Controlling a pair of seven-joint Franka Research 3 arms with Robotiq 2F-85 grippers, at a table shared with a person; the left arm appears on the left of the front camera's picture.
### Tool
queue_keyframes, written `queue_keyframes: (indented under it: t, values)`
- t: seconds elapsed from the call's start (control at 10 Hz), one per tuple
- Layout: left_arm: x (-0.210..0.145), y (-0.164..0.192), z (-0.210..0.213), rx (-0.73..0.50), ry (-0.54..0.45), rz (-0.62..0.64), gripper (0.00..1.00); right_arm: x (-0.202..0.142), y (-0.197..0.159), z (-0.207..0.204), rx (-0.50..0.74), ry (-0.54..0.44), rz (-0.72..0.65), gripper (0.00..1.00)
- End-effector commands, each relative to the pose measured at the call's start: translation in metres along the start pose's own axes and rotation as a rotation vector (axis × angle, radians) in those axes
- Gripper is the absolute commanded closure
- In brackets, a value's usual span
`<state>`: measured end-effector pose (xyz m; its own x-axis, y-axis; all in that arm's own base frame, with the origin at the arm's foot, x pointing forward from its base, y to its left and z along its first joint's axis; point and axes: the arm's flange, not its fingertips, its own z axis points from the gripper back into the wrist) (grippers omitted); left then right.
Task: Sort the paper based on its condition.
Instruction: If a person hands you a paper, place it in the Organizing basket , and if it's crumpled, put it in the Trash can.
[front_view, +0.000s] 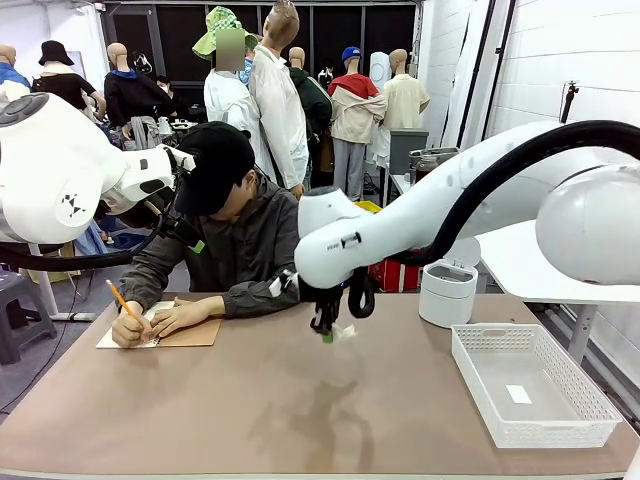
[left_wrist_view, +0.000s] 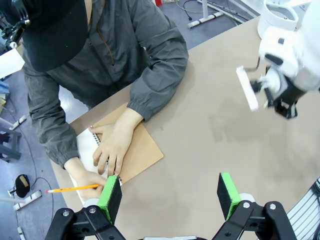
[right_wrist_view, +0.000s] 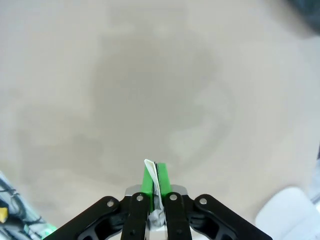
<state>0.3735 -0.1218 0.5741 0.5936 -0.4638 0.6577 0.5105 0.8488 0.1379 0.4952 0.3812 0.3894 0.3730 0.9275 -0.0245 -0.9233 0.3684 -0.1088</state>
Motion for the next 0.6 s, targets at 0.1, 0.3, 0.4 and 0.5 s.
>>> queue_keyframes:
  t: [0.1,0.3,0.4,0.5]
  values:
    - [0.000,0.001,0.001,-0.001,-0.002,-0.001,0.00,-0.013,-0.045,0.038,-0.054,0.083,-0.040,1.00]
    - [0.000,0.001,0.001,-0.001,-0.002,-0.001,0.00,-0.020,-0.077,0.049,-0.010,0.074,-0.061,1.00]
    - [0.000,0.001,0.001,-0.001,-0.002,-0.001,0.00,-0.024,-0.087,0.047,0.001,0.071,-0.090,1.00]
    - [0.000,0.001,0.001,-0.001,-0.002,-0.001,0.00,-0.026,-0.087,0.047,-0.009,0.060,-0.111,1.00]
